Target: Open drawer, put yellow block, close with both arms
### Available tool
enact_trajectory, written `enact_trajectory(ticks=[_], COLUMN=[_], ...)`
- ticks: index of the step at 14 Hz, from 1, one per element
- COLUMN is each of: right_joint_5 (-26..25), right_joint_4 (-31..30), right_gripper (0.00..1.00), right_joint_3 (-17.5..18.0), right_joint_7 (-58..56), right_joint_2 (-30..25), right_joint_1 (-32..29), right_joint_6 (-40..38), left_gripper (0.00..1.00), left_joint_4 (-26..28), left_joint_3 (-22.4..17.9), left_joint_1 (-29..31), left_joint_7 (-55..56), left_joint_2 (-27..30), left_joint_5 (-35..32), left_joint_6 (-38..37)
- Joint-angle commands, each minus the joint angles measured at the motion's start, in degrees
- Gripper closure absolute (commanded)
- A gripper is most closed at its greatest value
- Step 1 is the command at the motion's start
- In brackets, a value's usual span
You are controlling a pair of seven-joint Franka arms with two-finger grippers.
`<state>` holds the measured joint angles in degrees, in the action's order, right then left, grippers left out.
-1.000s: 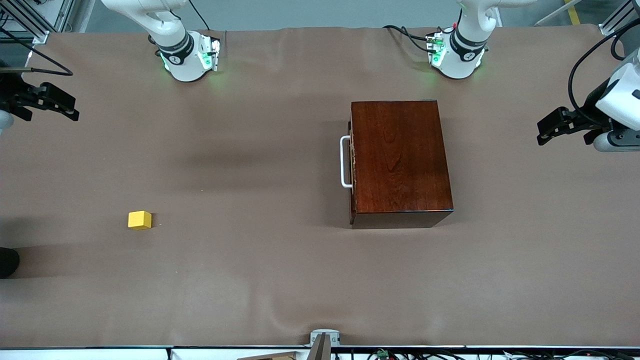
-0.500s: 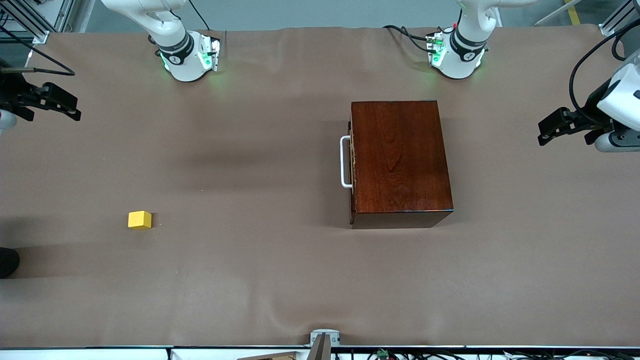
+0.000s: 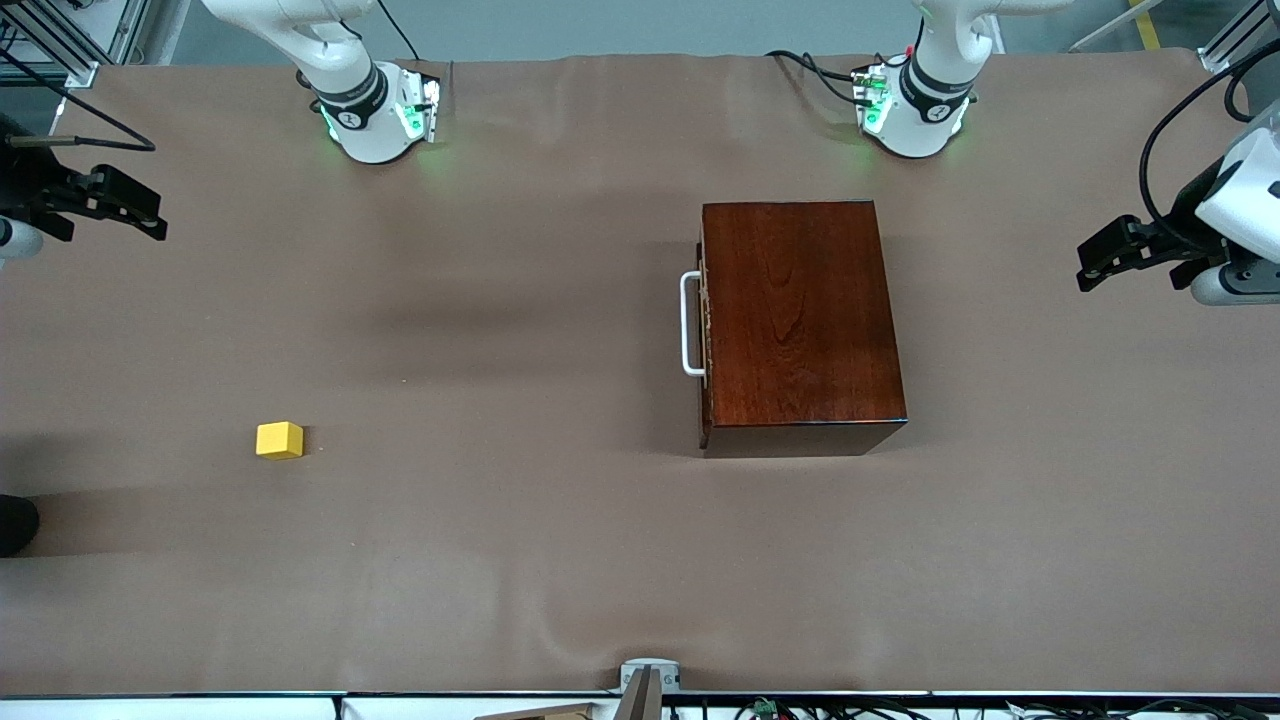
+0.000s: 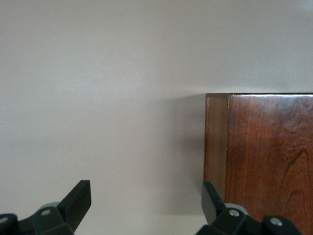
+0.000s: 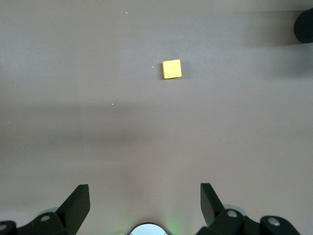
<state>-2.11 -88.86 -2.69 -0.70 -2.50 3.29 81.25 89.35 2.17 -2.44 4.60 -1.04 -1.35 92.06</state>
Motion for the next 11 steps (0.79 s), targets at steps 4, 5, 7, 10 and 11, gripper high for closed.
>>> enact_trajectory(ticks=[4, 5, 7, 10, 11], right_joint_5=[0.0, 0.0, 0.3, 0.4, 0.4], right_joint_4=[0.1, 0.0, -0.4, -0.5, -0.8], right_gripper=[0.0, 0.0, 0.0, 0.0, 0.0], right_joint_3=[0.0, -0.1, -0.1, -0.1, -0.2], right_joint_7=[0.3, 0.3, 0.3, 0.3, 0.3], right_joint_2=[-0.5, -0.3, -0.2, -0.2, -0.1], right_joint_1=[0.1, 0.1, 0.1, 0.1, 0.0], right_joint_6=[-0.8, -0.8, -1.4, -2.3, -2.4], left_gripper=[0.0, 0.0, 0.0, 0.0, 0.0], left_joint_4=[-1.5, -3.3, -5.2, -6.3, -7.3], left_joint_3=[0.6, 1.4, 3.3, 4.2, 4.7], left_joint_1=[-0.7, -1.8, -4.4, -9.8, -12.5], left_joint_7=[-0.9, -0.4, 0.3, 3.9, 7.8], left_joint_2=[-1.7, -2.5, -4.5, -6.9, -8.3], left_joint_5=[0.8, 0.7, 0.6, 1.0, 1.0], left_joint_6=[0.1, 0.1, -0.1, -0.1, -0.2])
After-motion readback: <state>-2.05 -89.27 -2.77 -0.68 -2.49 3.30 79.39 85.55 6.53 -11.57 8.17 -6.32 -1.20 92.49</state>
